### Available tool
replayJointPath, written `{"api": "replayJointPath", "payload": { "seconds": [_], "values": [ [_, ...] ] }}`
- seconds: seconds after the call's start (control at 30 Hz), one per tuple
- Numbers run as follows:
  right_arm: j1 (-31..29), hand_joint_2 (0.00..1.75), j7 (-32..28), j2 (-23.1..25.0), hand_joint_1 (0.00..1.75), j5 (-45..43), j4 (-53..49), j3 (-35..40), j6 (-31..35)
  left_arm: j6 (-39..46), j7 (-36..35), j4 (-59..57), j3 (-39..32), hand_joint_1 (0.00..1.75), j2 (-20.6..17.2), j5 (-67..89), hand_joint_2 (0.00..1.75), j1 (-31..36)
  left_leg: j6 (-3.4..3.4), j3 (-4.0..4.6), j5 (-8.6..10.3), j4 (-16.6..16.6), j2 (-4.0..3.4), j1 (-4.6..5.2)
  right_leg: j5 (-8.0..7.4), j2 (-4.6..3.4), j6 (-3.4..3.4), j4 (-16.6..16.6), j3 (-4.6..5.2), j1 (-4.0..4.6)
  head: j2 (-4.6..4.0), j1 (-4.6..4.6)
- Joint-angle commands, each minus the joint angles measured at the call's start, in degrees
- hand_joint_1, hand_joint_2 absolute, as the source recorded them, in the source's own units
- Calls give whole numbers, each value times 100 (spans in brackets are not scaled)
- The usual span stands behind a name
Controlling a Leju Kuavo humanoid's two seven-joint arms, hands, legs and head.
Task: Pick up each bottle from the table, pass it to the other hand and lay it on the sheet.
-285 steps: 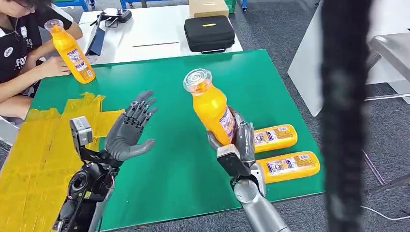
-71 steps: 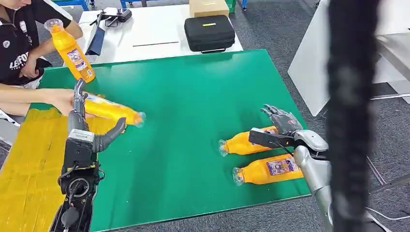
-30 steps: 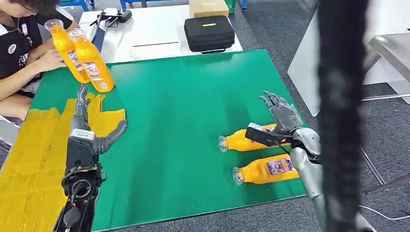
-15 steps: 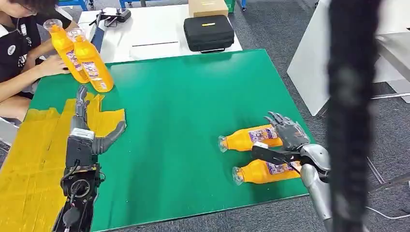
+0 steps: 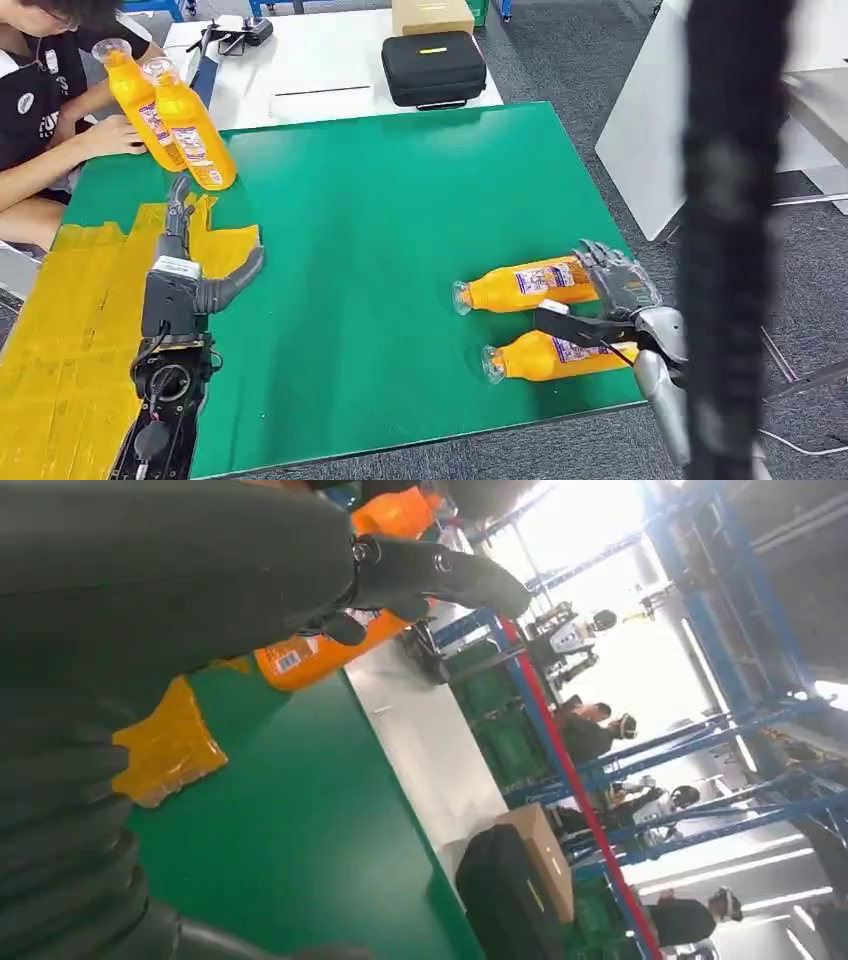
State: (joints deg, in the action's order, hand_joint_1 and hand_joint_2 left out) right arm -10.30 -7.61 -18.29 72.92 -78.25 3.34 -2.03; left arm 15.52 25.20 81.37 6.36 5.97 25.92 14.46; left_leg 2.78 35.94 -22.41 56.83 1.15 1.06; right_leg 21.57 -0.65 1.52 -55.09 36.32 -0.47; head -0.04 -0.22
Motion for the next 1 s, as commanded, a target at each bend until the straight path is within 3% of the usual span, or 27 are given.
{"api": "replayJointPath", "payload": {
  "seconds": [0.03, 0.57, 1.0],
  "values": [
    [-279, 175, 40, 378, 0, 249, 442, -209, 364, -23, -18, -443, -65, 0, 62, -4, 175, 178, -18, -25, -11, -1, -15, -4, 7, -5, -4, 4, -24, 5, 0, -2],
    [-257, 175, 154, 543, 0, 740, 672, -338, 325, -74, -19, -581, -3, 0, 94, 23, 175, 262, -17, -25, -10, -2, -7, -5, 8, 3, -4, 5, -26, 6, 0, -2],
    [-969, 175, 252, 562, 0, 993, 1769, -126, 583, -57, -96, -726, 23, 0, 125, -2, 175, 345, -18, -25, -12, 1, -16, -6, 7, -6, -4, 3, -24, 6, 0, -2]
  ]
}}
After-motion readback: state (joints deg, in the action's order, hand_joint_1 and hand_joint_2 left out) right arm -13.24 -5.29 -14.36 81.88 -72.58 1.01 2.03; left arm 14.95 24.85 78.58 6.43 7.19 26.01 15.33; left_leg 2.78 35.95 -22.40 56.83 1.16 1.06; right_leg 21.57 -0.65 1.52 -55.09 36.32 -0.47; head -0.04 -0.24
